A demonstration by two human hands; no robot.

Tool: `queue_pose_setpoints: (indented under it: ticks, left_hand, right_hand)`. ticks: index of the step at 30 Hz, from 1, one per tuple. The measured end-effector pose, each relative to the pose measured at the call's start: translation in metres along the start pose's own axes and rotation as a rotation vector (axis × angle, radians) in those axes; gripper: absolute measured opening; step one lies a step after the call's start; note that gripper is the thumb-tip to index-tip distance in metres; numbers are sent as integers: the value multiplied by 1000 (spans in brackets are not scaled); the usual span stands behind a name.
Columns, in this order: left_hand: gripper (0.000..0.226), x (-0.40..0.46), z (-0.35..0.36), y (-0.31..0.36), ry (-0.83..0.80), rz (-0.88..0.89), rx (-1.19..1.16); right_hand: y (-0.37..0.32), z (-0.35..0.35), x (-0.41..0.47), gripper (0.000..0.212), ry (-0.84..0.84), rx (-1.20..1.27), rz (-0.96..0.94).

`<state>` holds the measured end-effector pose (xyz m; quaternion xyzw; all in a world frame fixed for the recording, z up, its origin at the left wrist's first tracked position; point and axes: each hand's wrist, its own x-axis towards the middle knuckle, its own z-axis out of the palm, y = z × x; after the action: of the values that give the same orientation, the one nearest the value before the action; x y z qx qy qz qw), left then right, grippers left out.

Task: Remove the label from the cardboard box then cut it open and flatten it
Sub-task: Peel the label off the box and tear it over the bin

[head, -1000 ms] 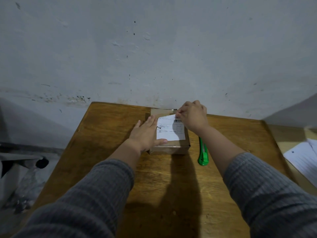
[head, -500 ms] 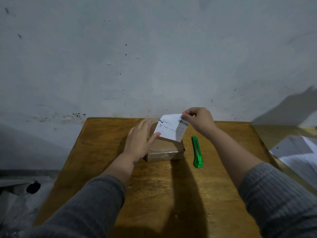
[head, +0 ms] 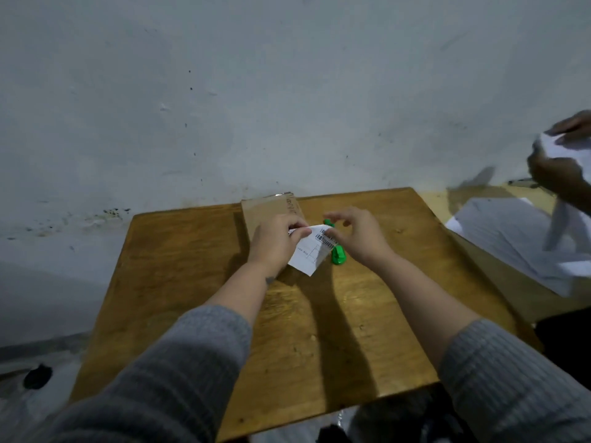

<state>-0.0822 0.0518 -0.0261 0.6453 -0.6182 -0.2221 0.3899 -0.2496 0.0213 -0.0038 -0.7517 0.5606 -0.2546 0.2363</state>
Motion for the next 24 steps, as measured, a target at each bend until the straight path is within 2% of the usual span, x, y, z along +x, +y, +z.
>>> queue_pose_setpoints:
  ticks: [5, 11, 19, 24]
  left_hand:
    - [10, -24, 24, 32, -98, 30, 54]
    - [12, -55, 57, 77, -127, 27, 122]
    - [12, -128, 134, 132, -127, -84, 58]
    - [18, -173, 187, 158, -126, -179, -95]
  right_hand:
    - [13, -27, -33, 19, -63, -98, -94]
    - [44, -63, -65, 7, -48, -57, -101]
    - [110, -115, -144, 7, -108, 42, -14]
    - [150, -137, -200, 7, -75, 8, -40]
